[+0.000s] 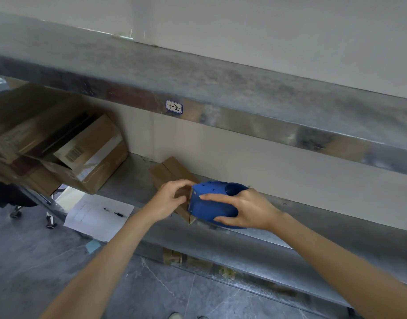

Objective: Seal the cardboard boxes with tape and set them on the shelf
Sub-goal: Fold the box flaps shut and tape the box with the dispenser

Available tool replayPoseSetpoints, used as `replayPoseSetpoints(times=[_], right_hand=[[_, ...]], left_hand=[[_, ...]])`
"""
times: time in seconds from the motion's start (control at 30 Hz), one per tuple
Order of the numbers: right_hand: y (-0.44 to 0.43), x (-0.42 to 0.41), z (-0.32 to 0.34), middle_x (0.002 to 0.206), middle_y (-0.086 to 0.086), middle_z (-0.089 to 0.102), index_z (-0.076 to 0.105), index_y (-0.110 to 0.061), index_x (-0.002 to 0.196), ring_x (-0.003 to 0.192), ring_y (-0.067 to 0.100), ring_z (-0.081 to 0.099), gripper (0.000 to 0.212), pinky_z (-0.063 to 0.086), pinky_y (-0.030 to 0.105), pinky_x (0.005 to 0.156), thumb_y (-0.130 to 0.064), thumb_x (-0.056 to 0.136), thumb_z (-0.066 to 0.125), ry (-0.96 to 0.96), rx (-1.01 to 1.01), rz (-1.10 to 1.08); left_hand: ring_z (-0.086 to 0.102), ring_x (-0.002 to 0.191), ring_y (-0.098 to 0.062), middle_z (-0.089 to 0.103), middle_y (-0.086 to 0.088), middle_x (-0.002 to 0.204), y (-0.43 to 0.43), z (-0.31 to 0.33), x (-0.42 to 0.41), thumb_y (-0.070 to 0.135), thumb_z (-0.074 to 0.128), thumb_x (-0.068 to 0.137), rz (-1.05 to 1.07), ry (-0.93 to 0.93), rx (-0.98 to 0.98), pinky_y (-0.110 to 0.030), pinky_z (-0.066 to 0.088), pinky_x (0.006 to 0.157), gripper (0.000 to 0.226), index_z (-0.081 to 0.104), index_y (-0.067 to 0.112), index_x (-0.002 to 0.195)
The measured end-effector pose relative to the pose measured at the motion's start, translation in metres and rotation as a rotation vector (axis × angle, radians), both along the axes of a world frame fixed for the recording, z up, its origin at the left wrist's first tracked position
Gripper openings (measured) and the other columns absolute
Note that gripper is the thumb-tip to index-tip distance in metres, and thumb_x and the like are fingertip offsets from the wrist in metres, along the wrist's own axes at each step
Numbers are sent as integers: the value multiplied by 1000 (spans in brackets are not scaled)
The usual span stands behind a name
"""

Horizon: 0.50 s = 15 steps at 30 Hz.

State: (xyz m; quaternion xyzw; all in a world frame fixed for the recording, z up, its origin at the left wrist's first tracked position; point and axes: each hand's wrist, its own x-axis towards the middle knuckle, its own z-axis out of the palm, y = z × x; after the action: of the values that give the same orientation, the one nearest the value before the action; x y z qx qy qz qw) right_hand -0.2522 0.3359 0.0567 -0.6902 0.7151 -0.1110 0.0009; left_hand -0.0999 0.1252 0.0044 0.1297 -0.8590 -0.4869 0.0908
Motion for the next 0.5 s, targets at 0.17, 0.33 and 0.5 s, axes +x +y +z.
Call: replayPoseSetpoints(times=[0.17, 0.33, 0.5], right_hand=[[0, 4, 3, 44, -8, 17, 35, -42, 148, 38, 8, 21, 59, 28, 21, 41, -53, 93, 52, -8, 24, -8], [-4, 4, 3, 45, -8, 24, 33, -49, 146, 39, 11, 29, 59, 26, 18, 44, -53, 92, 56, -43, 56, -32], [-6, 0, 10, 54, -3, 42, 29, -53, 145, 44, 12, 36, 57, 30, 16, 49, -51, 95, 56, -96, 127, -28]], left_hand=[[65, 96, -8, 69, 2, 97, 1, 1, 2, -13, 57, 88, 21, 4, 11, -29, 53, 90, 27, 67, 11, 95], [67, 89, -15, 70, 0, 90, 0, -1, 1, -10, 58, 90, 65, -16, 44, -31, 54, 82, 27, 66, 15, 88], [66, 90, -15, 69, 2, 89, -2, 5, -2, -8, 58, 90, 107, -41, 13, -28, 53, 82, 34, 63, 25, 84]])
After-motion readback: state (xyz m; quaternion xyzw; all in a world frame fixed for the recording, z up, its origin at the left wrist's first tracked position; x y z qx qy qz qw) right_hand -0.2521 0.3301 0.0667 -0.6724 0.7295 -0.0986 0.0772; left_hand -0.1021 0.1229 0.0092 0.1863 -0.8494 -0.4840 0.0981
